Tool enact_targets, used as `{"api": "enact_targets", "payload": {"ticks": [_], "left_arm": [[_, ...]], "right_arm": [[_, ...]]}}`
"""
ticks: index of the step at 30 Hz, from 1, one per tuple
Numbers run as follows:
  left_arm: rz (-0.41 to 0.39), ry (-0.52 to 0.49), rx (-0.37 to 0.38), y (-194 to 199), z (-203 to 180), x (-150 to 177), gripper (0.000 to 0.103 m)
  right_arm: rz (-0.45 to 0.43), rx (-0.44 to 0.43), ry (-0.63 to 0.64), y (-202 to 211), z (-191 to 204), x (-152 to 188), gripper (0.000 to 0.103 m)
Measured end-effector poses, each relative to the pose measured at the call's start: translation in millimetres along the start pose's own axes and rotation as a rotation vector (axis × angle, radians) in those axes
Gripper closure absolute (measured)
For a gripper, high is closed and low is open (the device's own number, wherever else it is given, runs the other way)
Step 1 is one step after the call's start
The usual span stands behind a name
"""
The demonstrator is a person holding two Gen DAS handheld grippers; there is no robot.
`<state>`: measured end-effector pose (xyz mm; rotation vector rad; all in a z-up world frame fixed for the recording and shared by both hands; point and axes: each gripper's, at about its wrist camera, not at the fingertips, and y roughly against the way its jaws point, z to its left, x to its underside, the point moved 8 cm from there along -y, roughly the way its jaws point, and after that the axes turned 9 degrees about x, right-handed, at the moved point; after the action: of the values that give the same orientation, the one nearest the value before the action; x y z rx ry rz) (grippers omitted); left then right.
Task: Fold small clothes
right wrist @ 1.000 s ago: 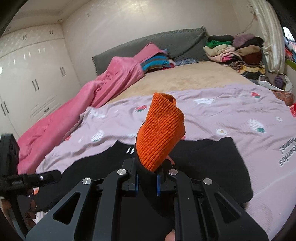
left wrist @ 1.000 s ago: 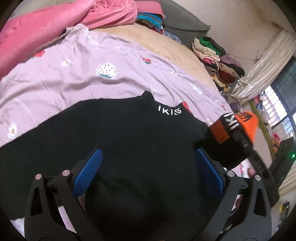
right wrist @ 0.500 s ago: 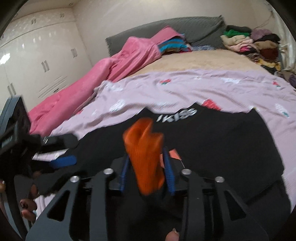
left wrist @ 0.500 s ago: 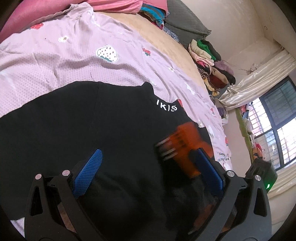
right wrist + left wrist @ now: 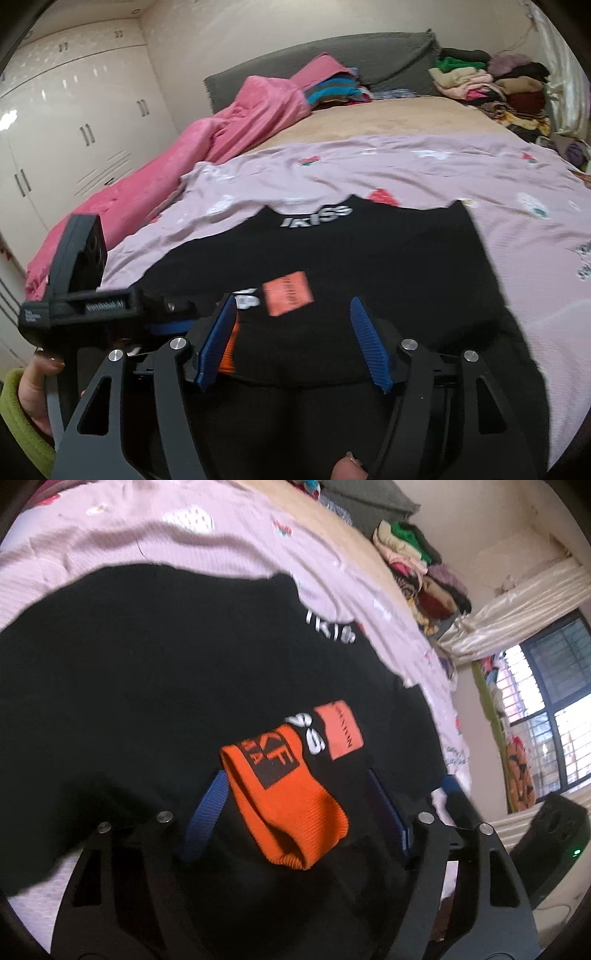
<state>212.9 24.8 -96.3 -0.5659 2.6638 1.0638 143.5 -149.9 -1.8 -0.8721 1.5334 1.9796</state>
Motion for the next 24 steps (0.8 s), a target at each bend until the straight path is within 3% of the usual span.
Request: {"api": "enact_targets", "payload": {"ticks": [3,5,7,8,16,22,24], "left_arm": [[-0.001,-0.025,-0.037,-9.0,-2.8,2.2,0.037],[-0.009,-0.057,-0.061,-11.4,-6.3,0.9,0.060],[-0.008,-0.091,-0.076,-15.7,-9.9,0.3,0.090],[-0.003,-0.099,-0.072,-16.8,-11.6,0.5,0.093],[-0.116,-0.216,0.004,27.9,-55.8,-9.6,0.098],[-0.148,-0.228,-0.033,53.7,-52.5,-8.6,0.098],[-0.130,-0.225,-0.079,50.4,-41.2,-9.0,0.097]], "right_arm": [[-0.017,0.039,-0.006,9.2,-21.4,-0.4,0.040],[-0.023,0.057,-0.020,13.3,-34.3,-1.0,0.040],[-0.029,0.072,-0.037,18.7,-46.7,-1.3,0.040],[-0.033,0.084,-0.040,21.4,-52.2,-1.8,0.040],[-0.060,0.142,-0.081,34.3,-83.5,-5.2,0.040],[-0.054,0.162,-0.085,29.6,-86.4,-7.1,0.040],[-0.040,0.173,-0.078,25.2,-85.9,-5.8,0.040]]}}
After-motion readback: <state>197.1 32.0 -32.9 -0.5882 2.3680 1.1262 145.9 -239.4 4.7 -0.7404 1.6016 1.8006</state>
